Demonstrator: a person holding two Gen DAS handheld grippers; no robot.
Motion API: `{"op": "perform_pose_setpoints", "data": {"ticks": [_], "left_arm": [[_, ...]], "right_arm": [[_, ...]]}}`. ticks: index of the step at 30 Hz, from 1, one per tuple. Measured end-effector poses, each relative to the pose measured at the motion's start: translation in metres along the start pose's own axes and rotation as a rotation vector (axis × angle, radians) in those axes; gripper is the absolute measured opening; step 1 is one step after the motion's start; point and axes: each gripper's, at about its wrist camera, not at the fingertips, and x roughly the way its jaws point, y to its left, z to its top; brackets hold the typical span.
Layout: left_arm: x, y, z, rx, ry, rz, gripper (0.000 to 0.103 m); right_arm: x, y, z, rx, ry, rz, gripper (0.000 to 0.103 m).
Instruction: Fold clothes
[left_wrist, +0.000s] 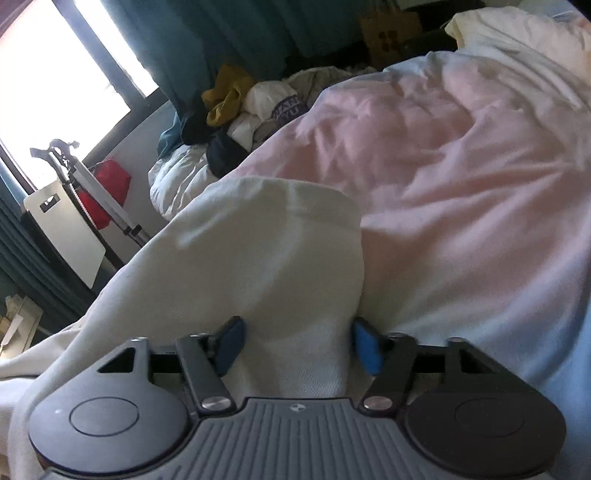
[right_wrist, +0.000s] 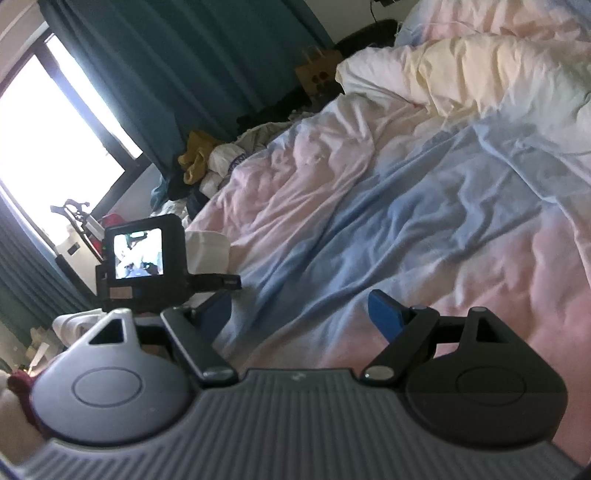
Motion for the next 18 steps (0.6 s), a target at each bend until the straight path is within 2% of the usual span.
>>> {"op": "perform_pose_setpoints", "data": {"ticks": [1,2,4,6,10,14,18], "left_arm": [[0.000,-0.002,0.001,-0.001,-0.002,-0.016,0.016],[-0.001,-0.004,0.002,0.004,-0.007,-0.022,0.007],[-0.007,-0.008,0.004,0.023,-0.023,-0.014,0.003],[-0.016,-0.007,0.008,-0.002,-0.047,-0.029,0.003],[-0.060,0.003,0.025,-0.057,-0.175,-0.078,0.002],[-0.111,0.009,0.047,-0.091,-0.283,-0.193,0.002],[-0.155,-0.001,0.060,-0.098,-0.340,-0.370,0.002]], "right_arm": [[0.003,-0.002,0.000,0.007,0.005,-0.003,0.083],[0.004,-0.002,0.000,0.011,0.009,-0.005,0.083],[0.008,-0.003,-0.001,0.019,0.017,-0.009,0.083],[0.008,-0.002,-0.001,0.016,0.016,-0.006,0.083],[0.001,-0.002,0.001,0.015,-0.001,-0.007,0.083],[-0.007,-0.003,0.003,0.026,-0.022,-0.007,0.083],[-0.016,-0.005,0.007,0.031,-0.052,-0.015,0.083]]}}
